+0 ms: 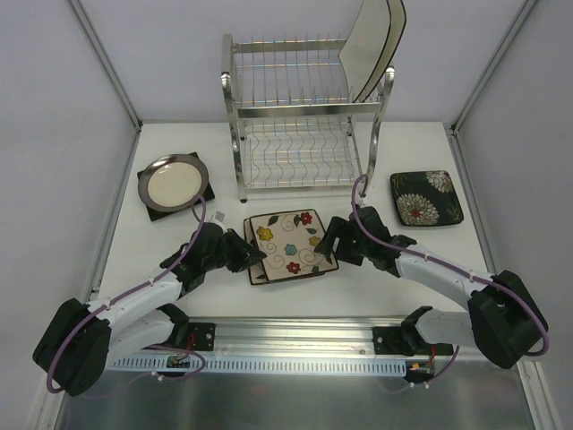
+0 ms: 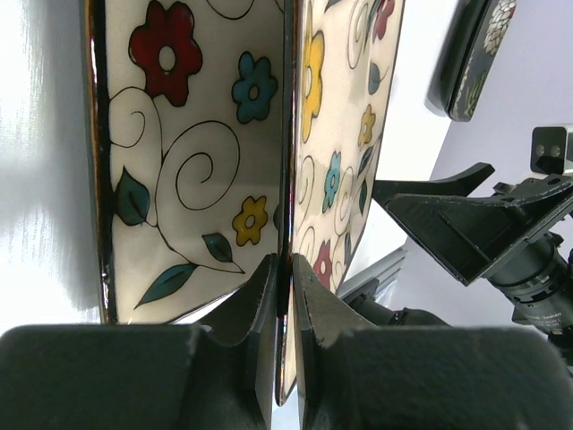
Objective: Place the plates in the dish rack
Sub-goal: Grab a plate with the left arm, then pass the plate from the left arm to the right
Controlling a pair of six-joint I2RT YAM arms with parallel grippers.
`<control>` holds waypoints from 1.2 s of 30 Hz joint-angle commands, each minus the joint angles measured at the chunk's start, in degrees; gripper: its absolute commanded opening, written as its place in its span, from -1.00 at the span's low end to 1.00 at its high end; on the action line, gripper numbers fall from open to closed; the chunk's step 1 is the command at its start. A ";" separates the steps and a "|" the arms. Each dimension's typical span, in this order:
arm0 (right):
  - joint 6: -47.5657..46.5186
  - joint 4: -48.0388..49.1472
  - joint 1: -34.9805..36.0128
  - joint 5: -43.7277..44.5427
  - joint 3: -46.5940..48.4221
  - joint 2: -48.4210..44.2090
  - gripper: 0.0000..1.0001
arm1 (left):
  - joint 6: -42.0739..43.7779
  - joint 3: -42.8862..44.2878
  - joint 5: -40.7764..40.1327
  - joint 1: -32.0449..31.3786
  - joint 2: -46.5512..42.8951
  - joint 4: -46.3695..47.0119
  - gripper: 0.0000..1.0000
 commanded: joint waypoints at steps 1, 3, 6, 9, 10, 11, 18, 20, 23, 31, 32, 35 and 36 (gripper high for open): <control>0.60 3.31 -0.47 -1.53 0.93 1.24 0.53 | -0.52 2.44 3.17 0.56 0.68 3.74 -1.00; 0.25 5.06 -0.47 -2.58 0.93 2.55 0.50 | -0.43 2.35 3.79 0.74 1.29 3.74 -1.00; 0.07 7.43 -0.73 -3.90 0.67 3.87 0.43 | 0.62 2.70 4.58 1.00 3.40 3.91 -1.00; 0.42 10.15 -1.17 -5.04 -0.64 5.45 0.35 | 1.68 3.22 6.51 1.18 6.38 4.61 -1.00; 0.51 10.95 -1.35 -5.31 -1.00 6.15 0.33 | 2.20 3.40 7.47 1.18 7.79 5.22 -1.00; 0.51 11.74 -1.70 -5.66 -1.70 6.68 0.30 | 2.64 3.58 7.92 1.18 8.50 5.49 -1.00; 0.51 18.86 -2.41 -8.82 -3.99 8.97 0.02 | 6.07 4.46 10.20 1.26 15.08 7.51 -1.00; 0.16 19.13 -2.67 -9.26 -4.08 8.80 -0.09 | 6.60 4.46 10.82 1.26 16.14 8.13 -1.00; -0.98 17.99 -2.93 -9.36 -3.55 7.58 -0.26 | 7.39 4.63 11.26 1.35 17.90 8.22 -1.00; -6.69 5.69 -2.93 -6.46 1.46 2.12 -0.56 | 9.85 6.21 11.44 1.26 20.63 7.78 -0.89; -7.48 3.86 -2.93 -5.93 2.59 1.68 -0.60 | 10.03 6.56 11.35 1.35 20.89 7.69 -0.85; -8.27 0.51 -3.02 -5.23 4.00 0.28 -0.63 | 10.91 7.18 11.26 1.27 21.69 6.81 -0.66; -8.36 -0.02 -3.02 -5.22 4.27 0.10 -0.66 | 11.17 7.27 11.09 1.35 22.21 6.73 -0.61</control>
